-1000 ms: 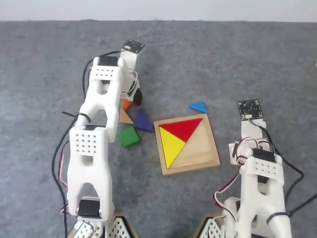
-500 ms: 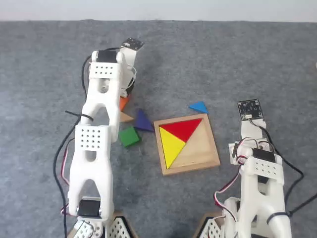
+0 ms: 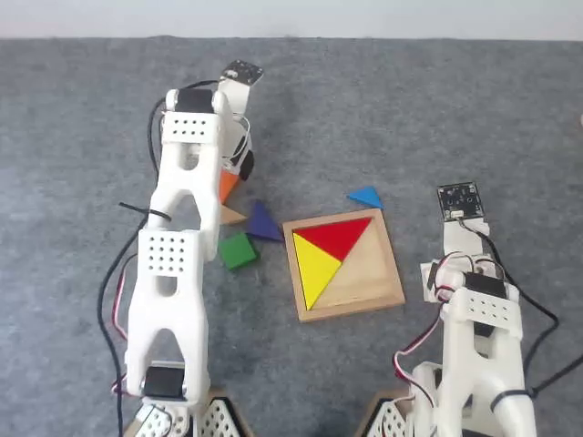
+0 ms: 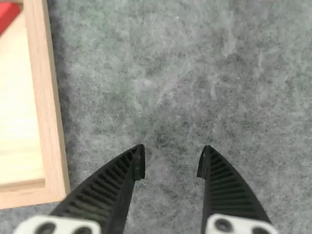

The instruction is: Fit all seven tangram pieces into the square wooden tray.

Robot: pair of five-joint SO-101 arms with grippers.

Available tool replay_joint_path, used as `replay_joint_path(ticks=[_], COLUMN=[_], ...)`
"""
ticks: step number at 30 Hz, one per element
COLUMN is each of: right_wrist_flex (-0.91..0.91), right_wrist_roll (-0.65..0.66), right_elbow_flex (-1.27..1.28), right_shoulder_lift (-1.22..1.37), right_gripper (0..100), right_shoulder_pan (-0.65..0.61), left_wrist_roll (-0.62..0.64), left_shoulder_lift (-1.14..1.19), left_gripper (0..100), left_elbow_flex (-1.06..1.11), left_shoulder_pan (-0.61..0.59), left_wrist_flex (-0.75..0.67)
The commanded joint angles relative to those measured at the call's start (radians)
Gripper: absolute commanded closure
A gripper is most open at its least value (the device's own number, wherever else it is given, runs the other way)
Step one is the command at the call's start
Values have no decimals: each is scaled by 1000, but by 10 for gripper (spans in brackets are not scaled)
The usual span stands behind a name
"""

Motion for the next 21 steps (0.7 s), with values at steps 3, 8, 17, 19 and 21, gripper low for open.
replay_joint_path(ticks=[3, 8, 17, 19, 21], right_wrist_flex=[-18, -21, -21, -21, -19], right_wrist_roll=[2, 2, 2, 2, 2], right_elbow_flex=[-8, -8, -8, -8, -8], right_shoulder_lift=[-19, -19, -19, -19, -19], right_gripper=[814, 814, 814, 814, 814], right_shoulder_pan=[10, 10, 10, 10, 10], left_wrist_roll=[-40, -71, -69, -61, -38], left_shoulder_lift=[-6, 43, 84, 81, 80], left_gripper=[812, 812, 859, 919, 972], left_elbow_flex=[-31, -16, -12, 12, 19], left_shoulder_pan=[-46, -58, -49, -49, -49], left_wrist_flex=[21, 21, 43, 41, 41])
